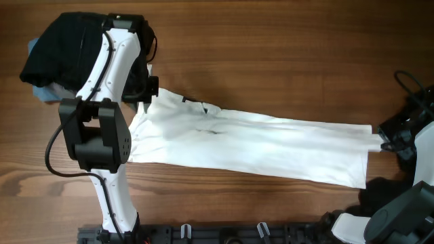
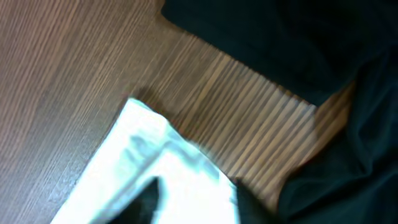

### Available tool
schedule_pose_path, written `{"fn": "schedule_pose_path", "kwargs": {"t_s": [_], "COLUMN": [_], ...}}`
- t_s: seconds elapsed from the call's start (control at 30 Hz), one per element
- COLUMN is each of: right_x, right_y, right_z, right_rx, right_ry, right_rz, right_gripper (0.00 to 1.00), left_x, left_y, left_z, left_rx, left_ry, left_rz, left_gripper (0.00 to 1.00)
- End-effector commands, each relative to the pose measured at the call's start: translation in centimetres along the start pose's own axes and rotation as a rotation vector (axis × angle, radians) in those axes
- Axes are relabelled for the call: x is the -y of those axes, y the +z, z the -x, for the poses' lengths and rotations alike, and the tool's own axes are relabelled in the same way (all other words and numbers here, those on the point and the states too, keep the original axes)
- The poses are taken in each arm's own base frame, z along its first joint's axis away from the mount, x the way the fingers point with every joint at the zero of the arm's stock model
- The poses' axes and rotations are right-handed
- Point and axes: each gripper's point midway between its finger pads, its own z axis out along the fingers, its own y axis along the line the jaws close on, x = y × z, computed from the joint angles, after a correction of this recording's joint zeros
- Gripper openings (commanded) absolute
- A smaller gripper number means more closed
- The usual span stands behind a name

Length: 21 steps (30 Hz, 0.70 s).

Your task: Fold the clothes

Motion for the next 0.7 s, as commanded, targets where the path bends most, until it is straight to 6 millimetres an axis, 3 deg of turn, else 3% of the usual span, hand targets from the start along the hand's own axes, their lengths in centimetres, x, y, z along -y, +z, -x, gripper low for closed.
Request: {"fn": "schedule_pose_path", "kwargs": {"t_s": [0.0,0.07,0.17,0.27,0.33,0.43,0.53,0.63,0.67], "right_x": [0.9,0.9,-0.6,-2.8,-3.2,-3.2,-3.4,-3.5,-3.5], "right_y": [-0.4,-0.4,-0.4,-0.6,-0.7,-0.7,-0.7,-0.7,-0.7], "right_z": [0.6,0.6,0.5,0.4,0.3,0.3,0.4,0.3,0.3], "right_rx": [0.032,0.034,0.019,0.005,-0.001,0.000,0.003,0.002,0.002], "right_ry": [0.009,0.010,-0.028,-0.046,-0.048,-0.054,-0.054,-0.054,-0.054], "right_rz": [-0.042,-0.040,0.042,0.167,0.192,0.192,0.202,0.204,0.204], "right_gripper": [0.63,0.66,0.68,0.69,0.69,0.70,0.70,0.70,0.70], "left_x": [-0.7,-0.7,-0.6,1.9,2.6,4.9,5.4,5.6,5.6], "left_y": [-0.8,-0.8,-0.8,-1.0,0.0,2.8,4.6,5.2,5.2], "left_z": [-0.5,-0.5,0.0,3.1,4.1,3.7,3.6,4.4,4.8], "left_rx": [0.022,0.023,0.041,0.158,0.182,0.131,0.116,0.156,0.172], "left_ry": [-0.017,-0.017,-0.016,-0.010,-0.009,0.004,0.006,0.059,0.061], "left_rz": [0.011,0.011,0.003,-0.128,-0.159,-0.272,-0.291,-0.293,-0.294], "left_gripper": [0.43,0.61,0.70,0.79,0.75,0.70,0.68,0.41,0.38]}}
